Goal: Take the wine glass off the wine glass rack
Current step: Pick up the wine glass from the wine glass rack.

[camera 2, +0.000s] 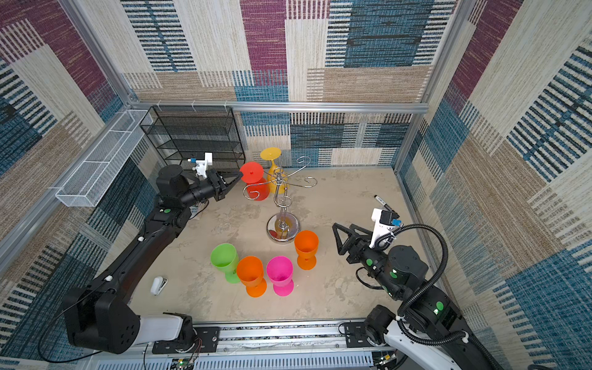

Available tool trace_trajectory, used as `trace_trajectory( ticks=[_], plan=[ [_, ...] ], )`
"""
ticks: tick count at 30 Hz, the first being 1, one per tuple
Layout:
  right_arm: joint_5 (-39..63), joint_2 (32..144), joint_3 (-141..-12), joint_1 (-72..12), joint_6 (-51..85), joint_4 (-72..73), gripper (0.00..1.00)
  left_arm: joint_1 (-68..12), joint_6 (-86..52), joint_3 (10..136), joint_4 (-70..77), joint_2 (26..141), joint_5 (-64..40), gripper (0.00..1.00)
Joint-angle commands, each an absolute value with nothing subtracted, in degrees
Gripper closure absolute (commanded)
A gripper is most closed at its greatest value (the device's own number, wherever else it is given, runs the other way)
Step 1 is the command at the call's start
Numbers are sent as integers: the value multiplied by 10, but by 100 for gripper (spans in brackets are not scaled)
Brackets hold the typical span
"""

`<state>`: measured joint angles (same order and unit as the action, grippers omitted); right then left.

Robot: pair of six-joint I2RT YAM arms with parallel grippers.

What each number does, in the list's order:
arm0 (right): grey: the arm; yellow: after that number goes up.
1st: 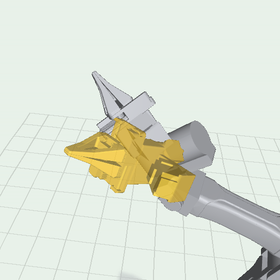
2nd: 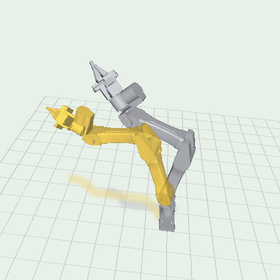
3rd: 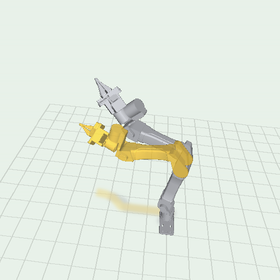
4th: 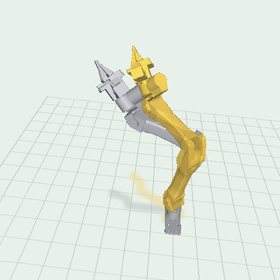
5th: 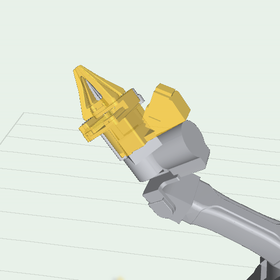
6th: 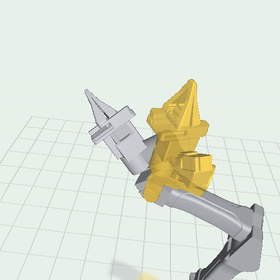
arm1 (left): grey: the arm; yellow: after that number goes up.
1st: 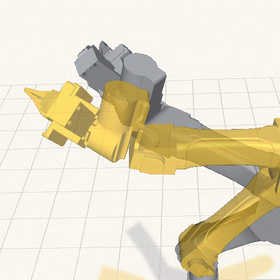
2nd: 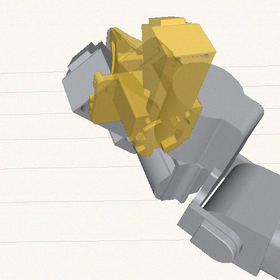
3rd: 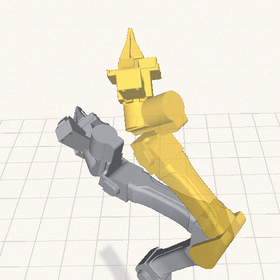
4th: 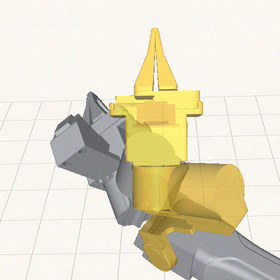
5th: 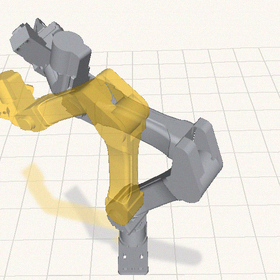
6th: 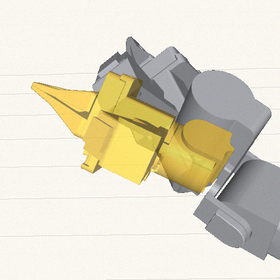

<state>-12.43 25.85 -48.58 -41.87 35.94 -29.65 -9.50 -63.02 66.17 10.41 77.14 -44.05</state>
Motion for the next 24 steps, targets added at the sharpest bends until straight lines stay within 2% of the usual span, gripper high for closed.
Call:
trace_trajectory(
  ticks=[1, 11, 19, 24],
  plan=[
    [-123, 257, -485, -419, 363, -279, 24, -95, -615, 657, 98, 761, -454, 100],
    [-127, 256, -483, -419, 364, -282, 24, -81, -611, 619, 78, 698, -444, 100],
    [-130, 247, -477, -419, 363, -275, 23, -30, -601, 592, 4, 584, -436, 100],
    [-123, 229, -463, -419, 348, -236, 23, 4, -556, 624, -85, 505, -409, 100]
  ],
)
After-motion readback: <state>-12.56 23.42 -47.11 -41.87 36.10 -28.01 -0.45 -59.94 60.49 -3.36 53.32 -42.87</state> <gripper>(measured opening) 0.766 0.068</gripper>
